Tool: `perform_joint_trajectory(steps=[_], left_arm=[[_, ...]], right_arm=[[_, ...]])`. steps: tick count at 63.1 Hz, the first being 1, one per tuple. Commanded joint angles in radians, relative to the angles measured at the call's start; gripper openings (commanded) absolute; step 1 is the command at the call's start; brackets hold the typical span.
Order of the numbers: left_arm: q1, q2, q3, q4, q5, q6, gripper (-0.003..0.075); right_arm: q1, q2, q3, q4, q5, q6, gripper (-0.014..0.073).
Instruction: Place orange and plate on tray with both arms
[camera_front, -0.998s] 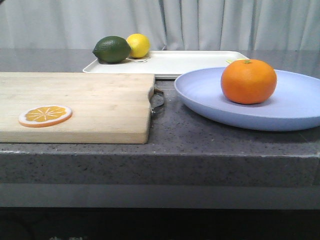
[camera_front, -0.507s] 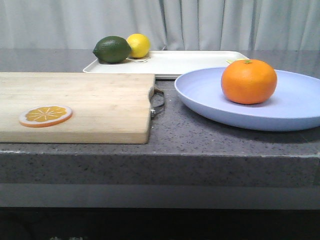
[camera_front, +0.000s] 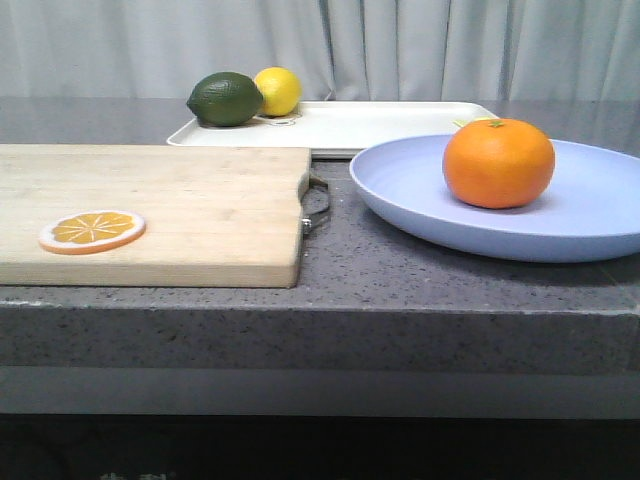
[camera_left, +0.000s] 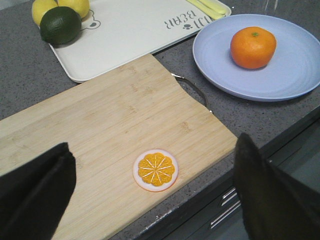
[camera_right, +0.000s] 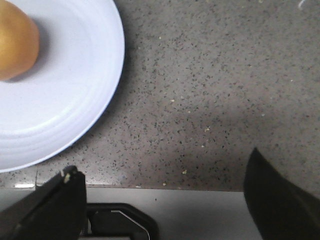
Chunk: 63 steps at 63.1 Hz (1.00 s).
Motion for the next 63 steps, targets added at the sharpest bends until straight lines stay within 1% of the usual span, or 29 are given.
perform_joint_trajectory(steps=[1, 6, 11, 15, 19, 21, 25, 29, 40, 48, 54, 63], left_arm=[[0.003, -0.001, -0.024, 0.007, -0.06, -0.007, 0.062], [0.003, -0.001, -0.024, 0.018, -0.06, -0.007, 0.062], [0.003, -0.001, -0.024, 0.028, -0.06, -0.007, 0.062], [0.003, -0.001, -0.024, 0.032, -0.06, -0.007, 0.062], [0.003, -0.001, -0.024, 0.033, -0.06, -0.007, 0.062], [0.003, -0.001, -0.024, 0.033, -0.06, -0.007, 0.062], [0.003, -0.001, -0.024, 0.033, -0.06, -0.007, 0.062], [0.003, -0.001, -0.024, 0.033, -0.06, -0.007, 0.062], [0.003, -0.001, -0.024, 0.033, -0.064, -0.007, 0.062], [0.003, -0.001, -0.024, 0.033, -0.064, -0.007, 0.062], [0.003, -0.001, -0.024, 0.033, -0.064, -0.007, 0.062], [0.003, -0.001, -0.024, 0.033, -0.066, -0.007, 0.062]], right_arm=[[-0.01, 0.096, -0.093, 0.004, 0.012, -0.039, 0.0643], [-0.037, 0.169, -0.128, 0.005, 0.027, -0.046, 0.0643], [-0.092, 0.223, -0.145, 0.034, 0.027, -0.061, 0.0643], [-0.15, 0.262, -0.145, 0.118, 0.022, -0.103, 0.0643], [-0.209, 0.298, -0.14, 0.251, 0.014, -0.18, 0.0643], [-0.222, 0.306, -0.136, 0.333, 0.007, -0.212, 0.0643], [-0.25, 0.331, -0.122, 0.442, -0.007, -0.268, 0.0643], [-0.252, 0.344, -0.102, 0.521, -0.03, -0.295, 0.0643], [-0.247, 0.368, -0.018, 0.619, -0.127, -0.299, 0.0643], [-0.247, 0.378, 0.041, 0.709, -0.155, -0.312, 0.0643], [-0.247, 0.386, 0.053, 0.748, -0.16, -0.317, 0.0643], [-0.247, 0.398, 0.053, 0.765, -0.161, -0.317, 0.0643]])
